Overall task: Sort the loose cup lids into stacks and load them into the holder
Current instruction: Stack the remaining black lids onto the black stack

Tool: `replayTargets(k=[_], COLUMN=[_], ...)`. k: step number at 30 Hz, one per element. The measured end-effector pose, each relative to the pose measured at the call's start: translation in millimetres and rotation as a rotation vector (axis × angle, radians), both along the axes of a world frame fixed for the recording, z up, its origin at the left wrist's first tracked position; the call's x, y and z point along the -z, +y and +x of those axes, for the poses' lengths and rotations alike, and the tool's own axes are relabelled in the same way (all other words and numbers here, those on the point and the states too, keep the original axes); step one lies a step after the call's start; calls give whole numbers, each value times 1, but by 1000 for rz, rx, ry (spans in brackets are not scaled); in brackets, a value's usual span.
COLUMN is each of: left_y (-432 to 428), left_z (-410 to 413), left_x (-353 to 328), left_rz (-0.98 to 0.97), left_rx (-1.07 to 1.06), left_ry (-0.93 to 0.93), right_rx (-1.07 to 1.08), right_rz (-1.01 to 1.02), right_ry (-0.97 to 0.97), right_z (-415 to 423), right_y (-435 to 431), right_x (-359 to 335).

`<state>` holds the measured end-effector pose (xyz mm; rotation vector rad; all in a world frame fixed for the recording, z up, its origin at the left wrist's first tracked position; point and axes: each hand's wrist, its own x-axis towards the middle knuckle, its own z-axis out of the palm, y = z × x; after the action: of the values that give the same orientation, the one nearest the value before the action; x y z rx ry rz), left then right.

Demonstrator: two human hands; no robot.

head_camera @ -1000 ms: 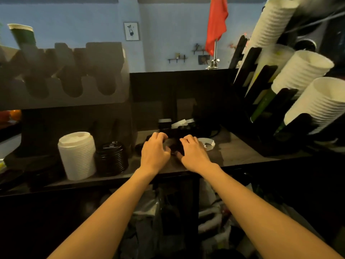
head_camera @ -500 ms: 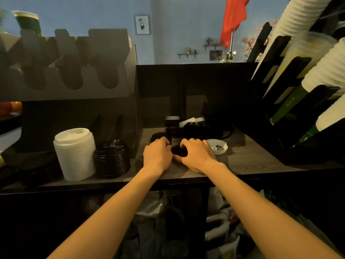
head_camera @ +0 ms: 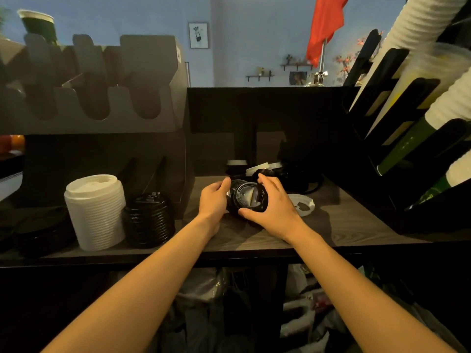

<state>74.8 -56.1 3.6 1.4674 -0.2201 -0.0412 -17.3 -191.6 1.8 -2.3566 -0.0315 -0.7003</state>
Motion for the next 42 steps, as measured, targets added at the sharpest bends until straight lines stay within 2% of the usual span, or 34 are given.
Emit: replayTargets(k=[6,9,14,20,25,29,32,38,42], left_y=[6,6,8,10,2,3,3,3,5], left_z=[6,1,1,-1,-10,-12,-10,-8,-9], left_x=[3,0,0,0,0,-5,-3,0,0], left_rz=[-143,-202,-212,-200,-323,-422,-408,-404,-392], left_rx=[89,180,196,257,462,461,449,494,502], left_ry=[117,152,127,102,201,263,270,250,255], right_rx=[-44,-50,19,56,127,176,207,253,269], right_rz=[-20,58,150,391,297,260,247,432,385], right_ry=[-7,17,35,64,79,156,179,87,-43], right_z=[2,3,0,-2,6,17,22,21,22], right_y=[-5,-6,-7,-9,-3,5,11,1,1], right_x=[2,2,1,1,-2,-4,-3,-5,-1])
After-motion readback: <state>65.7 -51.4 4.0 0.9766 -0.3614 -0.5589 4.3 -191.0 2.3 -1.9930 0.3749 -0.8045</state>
